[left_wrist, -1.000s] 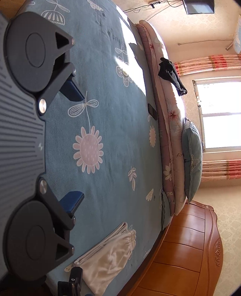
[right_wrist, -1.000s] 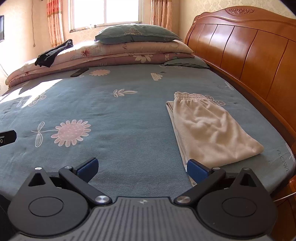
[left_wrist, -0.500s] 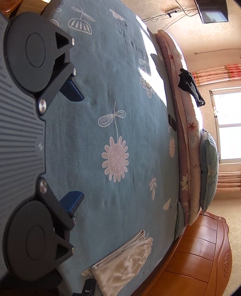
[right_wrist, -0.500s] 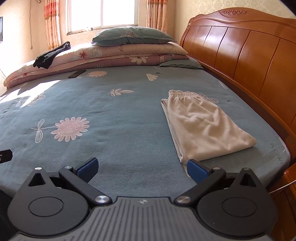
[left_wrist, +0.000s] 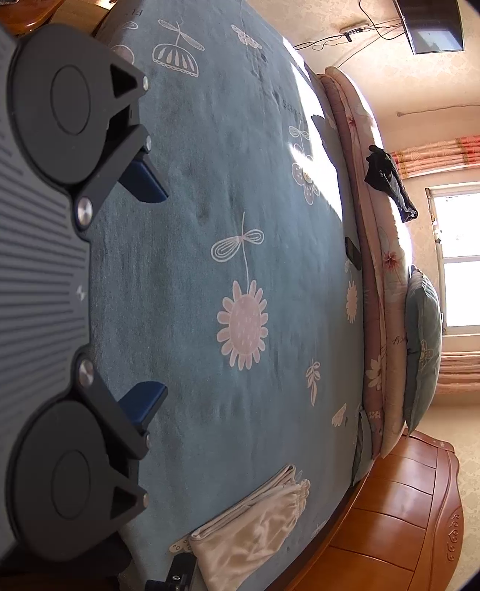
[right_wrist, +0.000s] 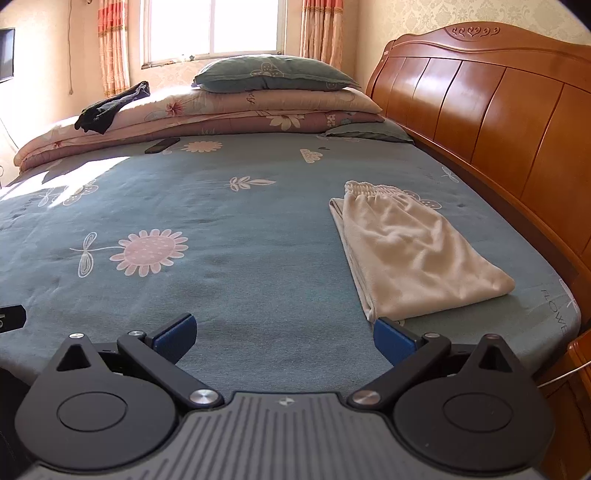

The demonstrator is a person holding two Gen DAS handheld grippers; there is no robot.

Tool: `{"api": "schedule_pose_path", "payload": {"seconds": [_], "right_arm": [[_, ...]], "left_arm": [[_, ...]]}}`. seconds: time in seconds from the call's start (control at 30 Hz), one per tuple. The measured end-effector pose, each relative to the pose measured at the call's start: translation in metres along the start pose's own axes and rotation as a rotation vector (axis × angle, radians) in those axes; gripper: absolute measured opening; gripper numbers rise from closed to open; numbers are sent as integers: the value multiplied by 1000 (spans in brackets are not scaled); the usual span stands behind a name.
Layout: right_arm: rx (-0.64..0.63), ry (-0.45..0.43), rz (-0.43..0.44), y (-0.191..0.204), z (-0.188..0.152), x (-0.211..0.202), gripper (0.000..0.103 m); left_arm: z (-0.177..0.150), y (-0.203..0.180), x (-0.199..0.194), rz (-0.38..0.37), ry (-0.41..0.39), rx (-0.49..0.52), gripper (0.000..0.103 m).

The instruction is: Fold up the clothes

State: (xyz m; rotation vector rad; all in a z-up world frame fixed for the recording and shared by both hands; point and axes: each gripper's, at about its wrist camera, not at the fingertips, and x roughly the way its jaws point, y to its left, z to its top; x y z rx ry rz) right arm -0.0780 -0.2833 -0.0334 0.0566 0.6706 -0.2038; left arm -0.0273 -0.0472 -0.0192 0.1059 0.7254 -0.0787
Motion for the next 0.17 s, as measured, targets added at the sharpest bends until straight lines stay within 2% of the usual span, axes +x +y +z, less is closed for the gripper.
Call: {"api": "schedule_pose_path", "payload": {"seconds": [0.17], "right_arm": [[5, 5, 0, 0, 0, 1, 103]], "left_arm": [[-1, -1, 2, -1, 5, 0, 102]]}}
